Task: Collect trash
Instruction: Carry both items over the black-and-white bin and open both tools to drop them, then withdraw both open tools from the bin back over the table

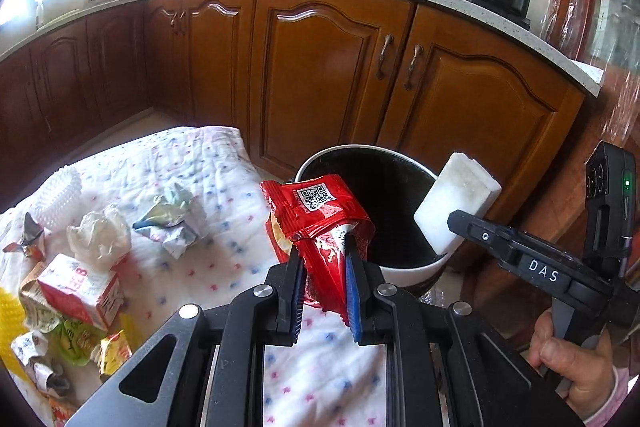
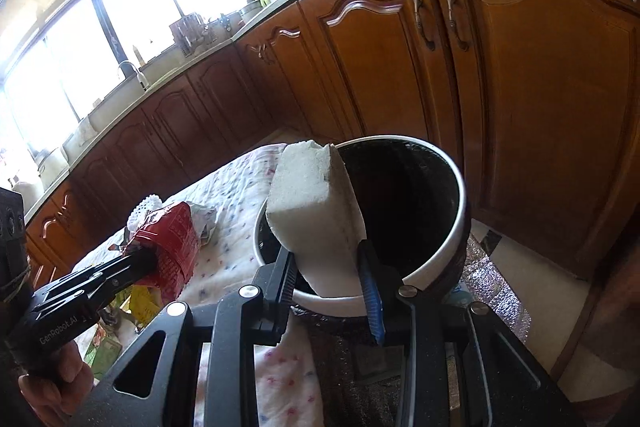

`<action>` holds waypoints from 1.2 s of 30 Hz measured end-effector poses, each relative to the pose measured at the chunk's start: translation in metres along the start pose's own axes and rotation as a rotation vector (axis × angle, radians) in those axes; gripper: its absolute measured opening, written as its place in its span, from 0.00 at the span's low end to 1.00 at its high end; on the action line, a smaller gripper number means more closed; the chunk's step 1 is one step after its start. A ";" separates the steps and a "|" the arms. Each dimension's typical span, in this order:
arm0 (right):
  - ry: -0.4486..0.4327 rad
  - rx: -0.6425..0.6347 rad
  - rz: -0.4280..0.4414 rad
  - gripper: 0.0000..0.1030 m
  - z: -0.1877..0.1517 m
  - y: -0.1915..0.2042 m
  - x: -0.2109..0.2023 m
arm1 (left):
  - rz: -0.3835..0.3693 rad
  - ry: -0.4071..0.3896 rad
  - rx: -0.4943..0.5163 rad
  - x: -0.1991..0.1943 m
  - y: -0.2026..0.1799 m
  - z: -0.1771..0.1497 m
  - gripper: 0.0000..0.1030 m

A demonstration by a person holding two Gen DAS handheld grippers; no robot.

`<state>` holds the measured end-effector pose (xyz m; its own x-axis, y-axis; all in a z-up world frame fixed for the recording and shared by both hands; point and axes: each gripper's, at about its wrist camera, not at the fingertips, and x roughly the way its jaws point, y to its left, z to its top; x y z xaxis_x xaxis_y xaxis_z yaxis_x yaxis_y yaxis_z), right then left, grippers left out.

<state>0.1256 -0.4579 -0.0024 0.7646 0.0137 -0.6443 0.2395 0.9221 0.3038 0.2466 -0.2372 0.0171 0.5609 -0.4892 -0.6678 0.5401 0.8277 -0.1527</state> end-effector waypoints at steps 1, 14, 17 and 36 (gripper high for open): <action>0.002 0.005 -0.003 0.30 0.003 -0.004 0.001 | -0.007 0.008 0.004 0.007 -0.003 0.006 0.16; 0.086 0.018 -0.030 0.31 0.028 -0.031 0.031 | -0.024 0.125 0.050 0.097 -0.026 0.051 0.16; 0.098 0.015 -0.033 0.32 0.027 -0.033 0.034 | -0.023 0.140 0.047 0.105 -0.028 0.054 0.16; 0.070 0.050 -0.005 0.52 0.030 -0.043 0.030 | -0.001 0.100 -0.001 0.083 -0.024 0.040 0.46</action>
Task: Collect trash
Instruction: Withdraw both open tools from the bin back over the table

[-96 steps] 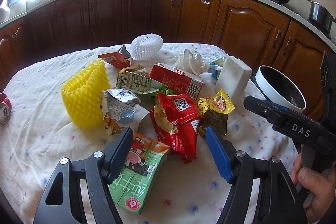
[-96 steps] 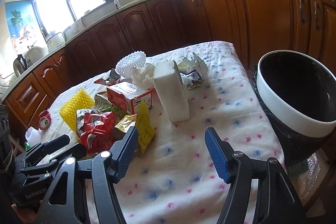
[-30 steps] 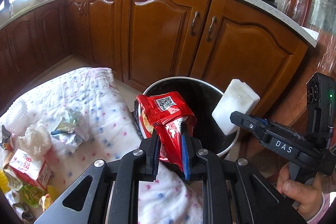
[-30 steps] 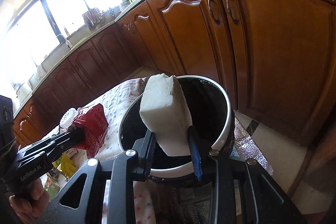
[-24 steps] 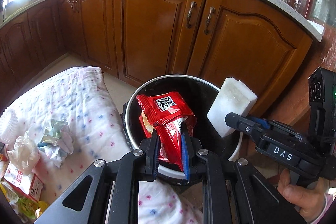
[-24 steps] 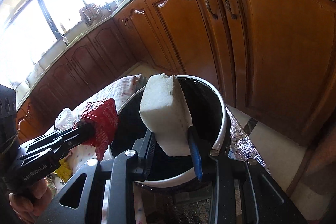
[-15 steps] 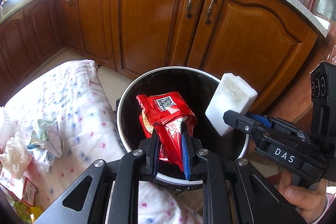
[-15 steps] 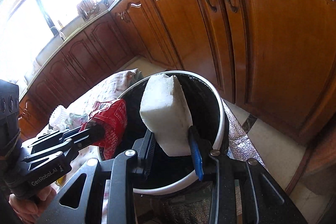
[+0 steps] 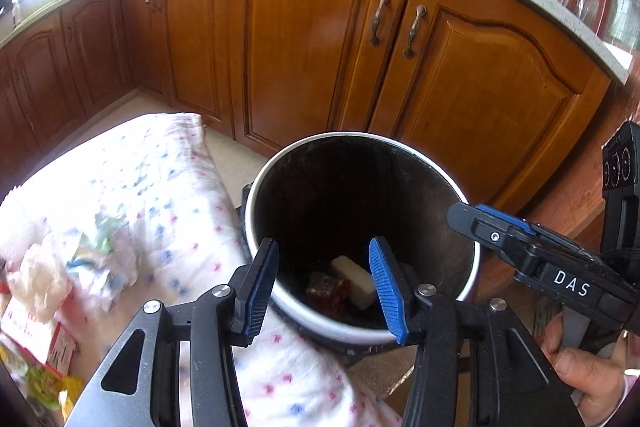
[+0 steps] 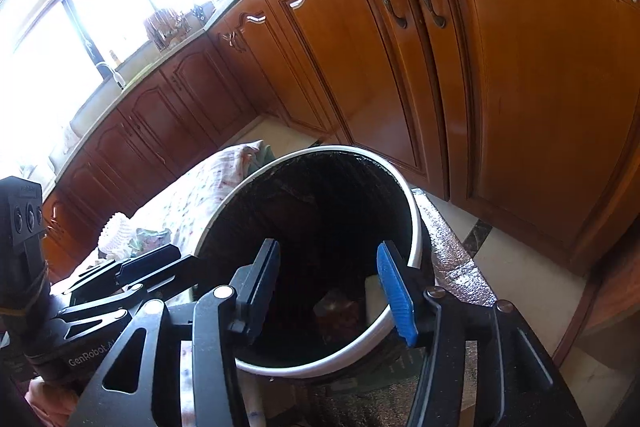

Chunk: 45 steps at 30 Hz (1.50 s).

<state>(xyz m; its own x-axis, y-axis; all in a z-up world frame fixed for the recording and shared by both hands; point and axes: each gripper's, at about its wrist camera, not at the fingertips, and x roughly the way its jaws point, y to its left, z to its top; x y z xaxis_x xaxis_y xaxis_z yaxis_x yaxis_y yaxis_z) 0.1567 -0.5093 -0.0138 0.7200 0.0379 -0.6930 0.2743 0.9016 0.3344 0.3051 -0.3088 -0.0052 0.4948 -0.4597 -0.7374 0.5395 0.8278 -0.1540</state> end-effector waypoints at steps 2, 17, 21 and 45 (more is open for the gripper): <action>-0.010 0.004 0.018 0.62 -0.004 0.002 -0.005 | 0.000 -0.021 -0.021 -0.011 0.004 -0.010 0.48; -0.124 -0.036 0.082 0.98 -0.079 0.069 -0.039 | 0.116 -0.153 -0.156 -0.117 0.048 -0.116 0.66; -0.110 -0.056 0.109 0.98 -0.092 0.089 -0.040 | 0.161 -0.180 -0.181 -0.149 0.062 -0.143 0.67; -0.007 -0.242 0.204 0.98 -0.155 0.196 -0.024 | 0.284 -0.215 -0.320 -0.258 0.137 -0.221 0.72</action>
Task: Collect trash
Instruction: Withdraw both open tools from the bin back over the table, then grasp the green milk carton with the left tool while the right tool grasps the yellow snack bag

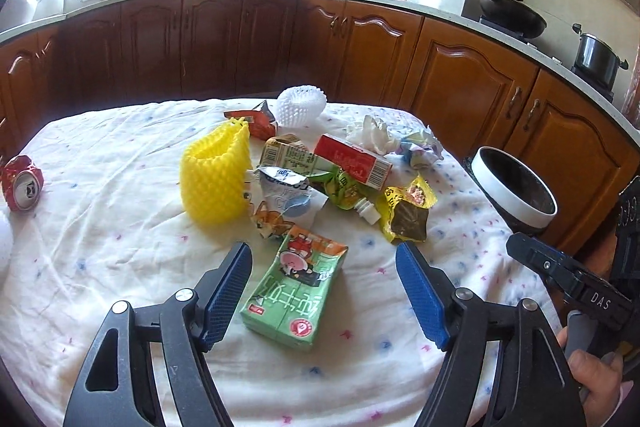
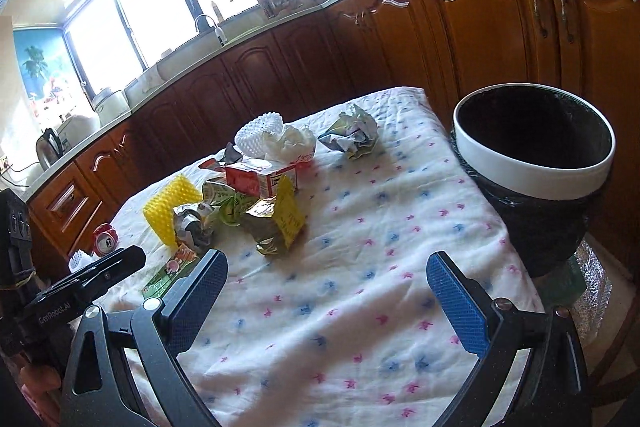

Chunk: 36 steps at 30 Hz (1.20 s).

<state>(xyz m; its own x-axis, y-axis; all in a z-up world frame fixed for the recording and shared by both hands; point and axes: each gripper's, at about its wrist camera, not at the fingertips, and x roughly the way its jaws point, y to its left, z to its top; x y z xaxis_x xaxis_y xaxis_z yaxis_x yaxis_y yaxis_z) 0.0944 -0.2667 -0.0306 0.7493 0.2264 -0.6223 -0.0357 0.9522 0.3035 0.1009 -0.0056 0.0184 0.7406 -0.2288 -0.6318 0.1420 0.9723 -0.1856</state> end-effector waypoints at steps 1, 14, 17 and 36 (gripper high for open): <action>0.003 -0.004 0.004 0.98 0.000 0.002 0.002 | -0.001 0.001 -0.004 -0.001 0.003 -0.001 0.72; 0.098 -0.047 0.025 0.83 0.006 0.023 0.048 | -0.046 0.104 0.009 0.028 0.026 -0.005 0.75; 0.133 -0.057 0.021 0.70 0.008 0.027 0.064 | -0.036 0.108 0.026 0.034 0.026 -0.005 0.75; 0.165 -0.082 -0.003 0.01 0.015 0.025 0.085 | -0.039 0.133 0.096 0.062 -0.001 -0.010 0.46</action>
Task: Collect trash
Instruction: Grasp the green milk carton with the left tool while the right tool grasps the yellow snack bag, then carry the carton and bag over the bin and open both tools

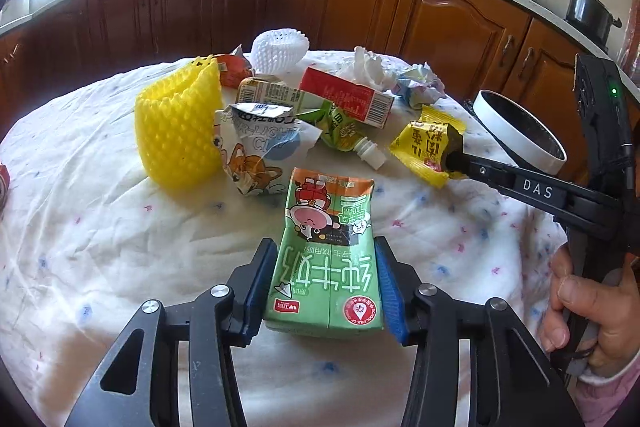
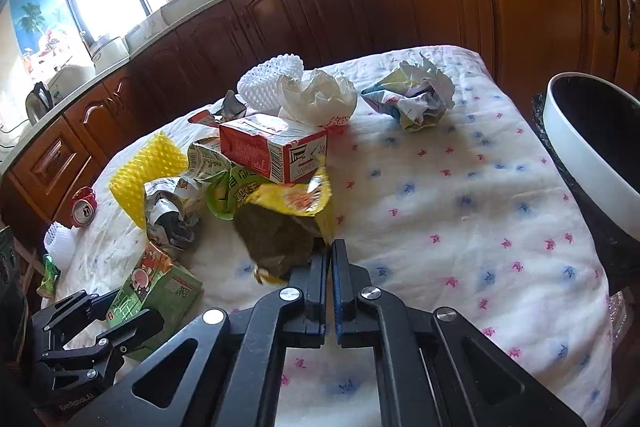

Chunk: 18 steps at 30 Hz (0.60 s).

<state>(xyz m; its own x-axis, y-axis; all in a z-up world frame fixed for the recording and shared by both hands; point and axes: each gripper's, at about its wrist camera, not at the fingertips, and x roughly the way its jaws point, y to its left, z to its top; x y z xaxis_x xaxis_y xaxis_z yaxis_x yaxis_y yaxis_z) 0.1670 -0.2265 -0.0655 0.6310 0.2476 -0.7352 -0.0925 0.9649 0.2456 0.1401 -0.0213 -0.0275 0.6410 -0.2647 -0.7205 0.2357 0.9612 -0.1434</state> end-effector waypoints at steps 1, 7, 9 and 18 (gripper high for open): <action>-0.004 -0.002 -0.002 0.01 -0.001 0.000 -0.003 | -0.002 -0.004 0.006 0.000 -0.004 0.001 0.46; -0.031 0.016 -0.035 0.00 -0.009 -0.017 -0.027 | -0.012 0.004 0.025 0.009 -0.028 0.009 0.46; -0.039 0.028 -0.054 0.00 -0.011 -0.027 -0.036 | -0.020 0.012 0.027 0.013 -0.035 0.013 0.46; -0.086 0.096 -0.121 0.00 -0.017 -0.072 -0.075 | -0.072 0.010 0.072 0.030 -0.075 0.033 0.46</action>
<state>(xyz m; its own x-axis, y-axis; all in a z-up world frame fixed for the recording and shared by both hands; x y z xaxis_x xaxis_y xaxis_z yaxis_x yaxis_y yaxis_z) 0.1129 -0.3129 -0.0388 0.6972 0.1182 -0.7071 0.0596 0.9733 0.2215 0.1661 -0.1039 -0.0156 0.6129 -0.3320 -0.7170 0.3331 0.9314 -0.1466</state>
